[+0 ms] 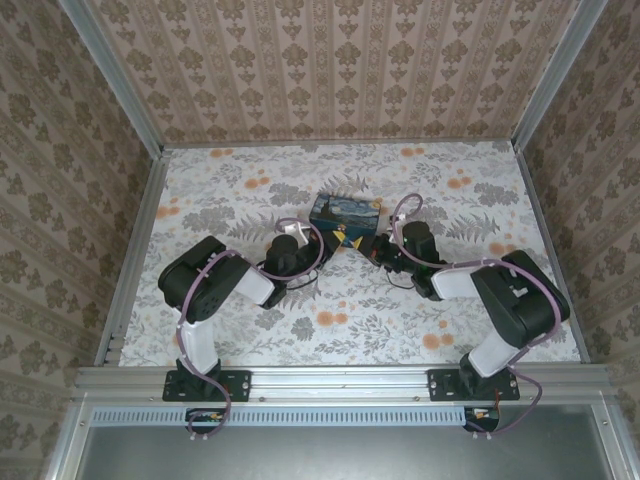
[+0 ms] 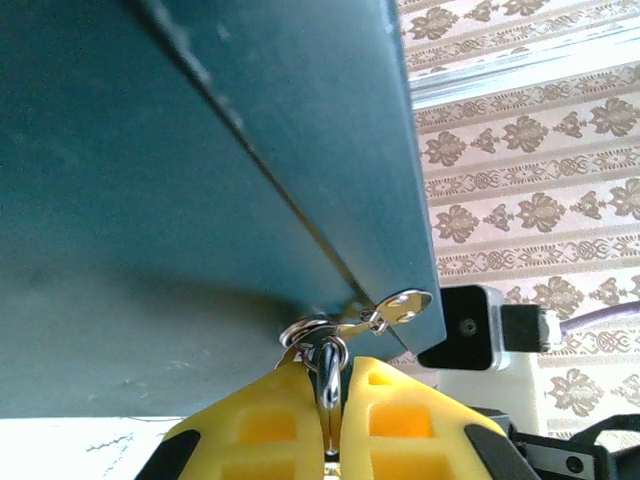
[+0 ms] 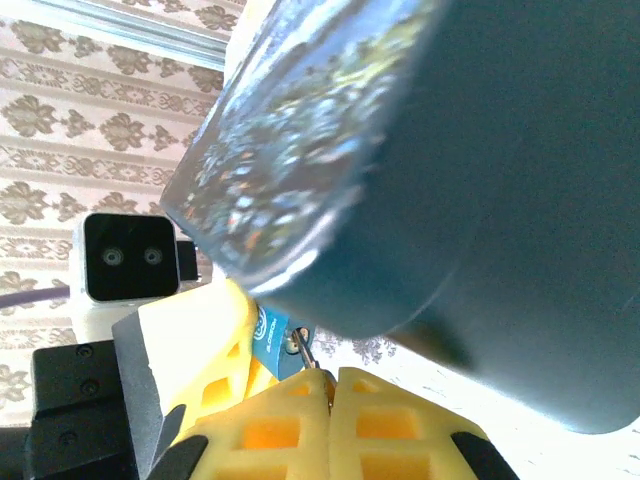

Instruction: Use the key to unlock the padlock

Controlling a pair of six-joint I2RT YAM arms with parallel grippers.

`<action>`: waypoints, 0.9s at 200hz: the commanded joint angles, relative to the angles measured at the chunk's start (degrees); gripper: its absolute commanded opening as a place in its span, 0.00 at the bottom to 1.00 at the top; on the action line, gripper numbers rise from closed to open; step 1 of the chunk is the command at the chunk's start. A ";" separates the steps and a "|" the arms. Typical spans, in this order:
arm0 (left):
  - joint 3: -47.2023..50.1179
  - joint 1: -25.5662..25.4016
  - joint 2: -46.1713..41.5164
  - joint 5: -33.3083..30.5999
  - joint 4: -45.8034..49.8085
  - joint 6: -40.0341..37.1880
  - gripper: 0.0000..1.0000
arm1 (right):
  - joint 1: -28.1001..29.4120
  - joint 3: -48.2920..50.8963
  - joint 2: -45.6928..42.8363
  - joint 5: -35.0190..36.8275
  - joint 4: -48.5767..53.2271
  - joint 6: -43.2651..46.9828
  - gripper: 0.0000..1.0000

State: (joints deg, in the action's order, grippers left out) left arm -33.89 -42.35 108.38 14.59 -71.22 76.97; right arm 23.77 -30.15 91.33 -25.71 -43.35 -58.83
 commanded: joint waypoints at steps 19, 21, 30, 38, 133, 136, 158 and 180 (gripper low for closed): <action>-1.17 -2.15 1.00 6.68 1.36 -1.86 0.00 | 1.20 -3.24 -7.91 -0.70 2.02 13.73 0.00; -1.18 -2.20 1.08 6.68 1.44 -1.83 0.00 | 1.19 -3.24 -7.92 -0.95 1.78 13.67 0.00; -1.29 -2.21 1.13 6.68 1.41 -1.82 0.00 | 1.19 -3.75 -7.45 -2.42 1.02 12.44 0.00; -1.46 -2.21 1.22 6.76 1.44 -1.82 0.00 | 1.19 -4.19 -6.71 -3.59 0.58 10.84 0.00; -1.27 -2.05 1.35 7.46 3.06 -2.60 0.00 | 0.15 -8.66 -1.25 -7.39 -2.12 -0.53 0.00; -1.31 -2.04 1.38 7.47 3.08 -2.55 0.00 | 0.14 -9.04 -1.86 -7.30 0.03 1.15 0.00; -1.48 -1.86 1.72 7.71 2.95 -2.46 0.00 | 0.14 -10.77 -4.56 -6.56 9.90 10.25 0.00; -1.71 -1.69 2.44 8.08 1.93 -1.70 0.00 | 0.17 -10.51 -5.11 -6.29 11.87 15.73 0.00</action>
State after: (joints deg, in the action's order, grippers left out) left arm -35.03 -41.71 108.68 14.63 -71.46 76.73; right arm 22.65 -36.51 90.11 -28.32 -30.83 -54.13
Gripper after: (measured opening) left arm 0.066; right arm 0.067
